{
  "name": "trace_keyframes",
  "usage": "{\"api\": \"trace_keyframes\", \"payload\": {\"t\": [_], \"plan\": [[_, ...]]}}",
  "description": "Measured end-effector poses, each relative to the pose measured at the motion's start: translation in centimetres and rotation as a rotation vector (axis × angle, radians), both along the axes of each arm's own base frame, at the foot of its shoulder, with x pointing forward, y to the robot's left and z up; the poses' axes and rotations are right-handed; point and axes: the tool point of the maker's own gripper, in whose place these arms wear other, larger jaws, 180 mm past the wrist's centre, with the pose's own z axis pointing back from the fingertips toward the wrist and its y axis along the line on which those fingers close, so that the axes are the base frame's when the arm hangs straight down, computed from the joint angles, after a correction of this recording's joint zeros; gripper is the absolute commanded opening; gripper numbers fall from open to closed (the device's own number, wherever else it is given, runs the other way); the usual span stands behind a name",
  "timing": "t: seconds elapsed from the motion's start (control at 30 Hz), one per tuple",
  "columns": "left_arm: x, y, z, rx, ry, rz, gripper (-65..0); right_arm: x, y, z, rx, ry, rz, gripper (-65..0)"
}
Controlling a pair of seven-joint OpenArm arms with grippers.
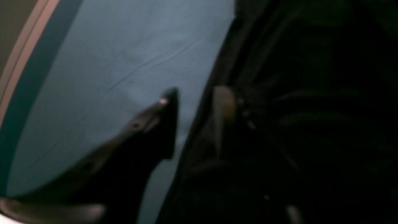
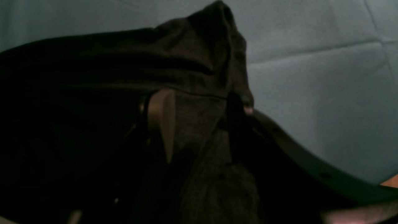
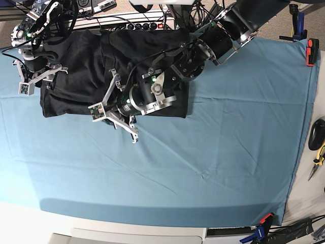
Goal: Fold the T-shirt properly
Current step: 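Open both grippers and release the folded shirt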
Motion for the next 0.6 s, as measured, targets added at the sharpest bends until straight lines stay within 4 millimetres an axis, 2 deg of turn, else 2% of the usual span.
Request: {"api": "trace_keyframes", "payload": {"t": [0.13, 0.23, 0.33, 0.43, 0.5, 0.6], "plan": [[0.5, 0.3, 0.0, -0.002, 0.010, 0.043, -37.0, 0.0, 0.0, 0.0, 0.001, 0.003, 0.000, -37.5], [0.5, 1.1, -1.1, 0.062, 0.038, 0.065, -37.0, -0.2, -0.4, -0.1, -0.027, 0.018, -0.007, -37.5], [1.1, 2.6, -2.0, 0.092, 0.048, 0.109, -37.1, -1.4, -3.5, 0.3, -0.148, 0.052, -0.136, -37.5], [2.0, 5.2, -3.6, 0.151, 0.054, 0.167, -37.1, -2.0, -6.3, 1.8, -0.249, 0.060, -0.205, -37.0], [2.1, 6.7, -4.7, 0.173, 0.069, 0.196, -37.1, -2.0, -7.6, 3.0, -0.265, 0.032, -0.229, -31.5], [0.9, 8.0, -6.7, 0.199, 0.117, 0.214, -37.1, -2.0, -9.6, 4.6, -0.201, -0.060, -0.318, -25.5]]}}
